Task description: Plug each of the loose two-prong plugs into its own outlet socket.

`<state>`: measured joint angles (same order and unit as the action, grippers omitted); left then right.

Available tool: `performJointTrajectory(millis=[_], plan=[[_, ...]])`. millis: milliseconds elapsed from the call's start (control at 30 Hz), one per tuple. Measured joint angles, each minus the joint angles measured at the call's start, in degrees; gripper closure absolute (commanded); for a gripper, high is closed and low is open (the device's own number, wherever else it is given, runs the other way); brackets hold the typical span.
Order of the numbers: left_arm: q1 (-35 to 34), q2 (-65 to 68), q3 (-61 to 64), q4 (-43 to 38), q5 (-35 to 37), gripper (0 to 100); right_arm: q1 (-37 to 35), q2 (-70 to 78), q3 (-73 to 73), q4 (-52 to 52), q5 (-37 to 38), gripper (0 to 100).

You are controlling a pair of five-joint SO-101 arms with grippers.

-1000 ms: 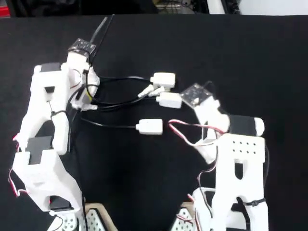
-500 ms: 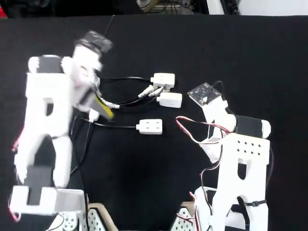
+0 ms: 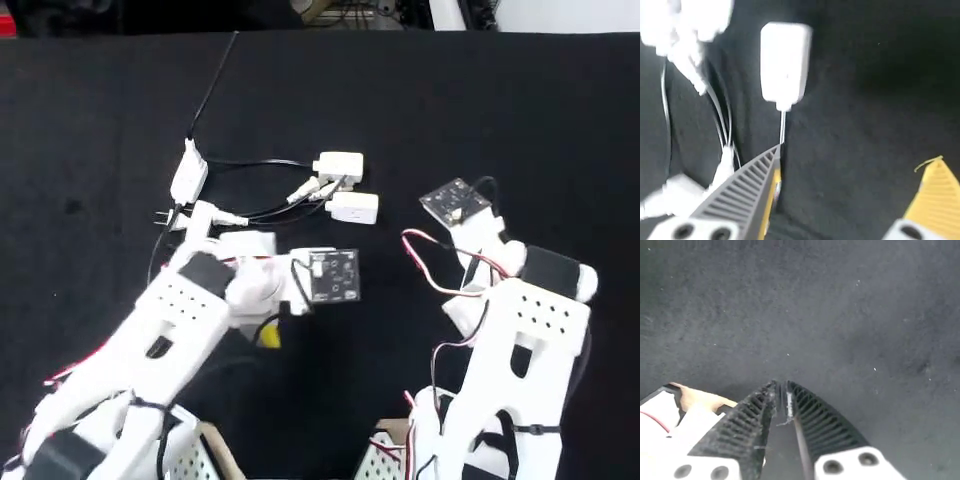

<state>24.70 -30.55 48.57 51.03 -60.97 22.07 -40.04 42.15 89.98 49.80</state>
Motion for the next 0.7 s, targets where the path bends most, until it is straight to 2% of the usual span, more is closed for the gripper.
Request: performJointTrajectory(millis=[167, 367, 500, 700], plan=[[0.97, 14.15, -8.79, -2.64, -0.44, 58, 1.93, 0.0, 0.0, -1.41, 0.44, 98.4], [1.05, 31.3, -23.74, 1.49, -0.09, 58, 2.9, 0.0, 0.97, -4.48, 0.44, 98.5], [1.14, 32.97, -26.46, 0.88, 3.25, 58, 2.9, 0.0, 3.16, -7.38, 0.44, 98.5], [1.67, 33.67, -25.76, -6.33, 9.32, 58, 2.9, 0.0, 6.33, -11.43, 0.44, 98.4]])
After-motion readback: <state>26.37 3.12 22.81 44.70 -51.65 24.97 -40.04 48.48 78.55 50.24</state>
